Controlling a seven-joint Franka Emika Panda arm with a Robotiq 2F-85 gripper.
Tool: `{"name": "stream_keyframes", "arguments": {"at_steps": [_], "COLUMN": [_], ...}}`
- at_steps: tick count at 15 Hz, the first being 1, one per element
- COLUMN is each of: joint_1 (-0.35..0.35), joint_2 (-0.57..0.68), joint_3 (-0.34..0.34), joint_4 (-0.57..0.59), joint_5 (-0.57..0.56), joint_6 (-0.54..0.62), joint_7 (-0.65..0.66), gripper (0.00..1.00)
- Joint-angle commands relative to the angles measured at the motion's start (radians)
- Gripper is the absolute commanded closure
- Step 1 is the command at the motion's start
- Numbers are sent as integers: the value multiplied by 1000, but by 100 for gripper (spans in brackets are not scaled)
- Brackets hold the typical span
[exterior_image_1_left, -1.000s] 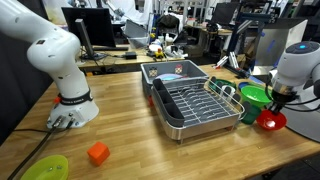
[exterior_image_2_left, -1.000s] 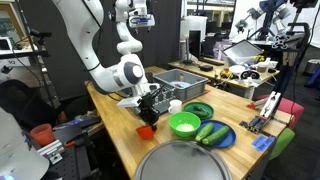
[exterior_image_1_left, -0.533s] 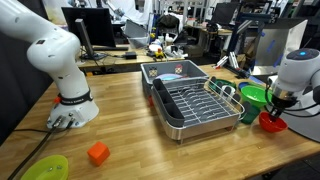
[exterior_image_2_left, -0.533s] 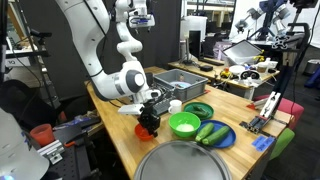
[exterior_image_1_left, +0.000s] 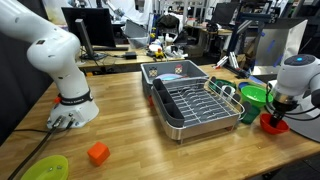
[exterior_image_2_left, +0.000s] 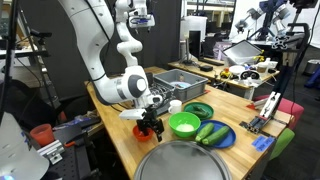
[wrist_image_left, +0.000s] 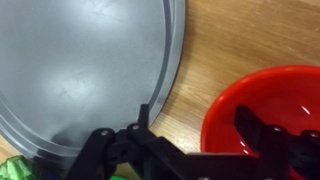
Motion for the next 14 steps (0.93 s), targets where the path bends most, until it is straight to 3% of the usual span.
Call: {"name": "stream_keyframes", "arguments": {"at_steps": [1, 9, 14], "joint_1": [26, 81, 108], "joint_2": [-37, -174, -271], "joint_3": [-28, -67, -71], "joint_4": [-6, -53, -96], "joint_5": [-50, -188, -320], "joint_6": [-45, -137, -213], "joint_7": [5, 70, 181], "gripper": [0, 0, 0]}}
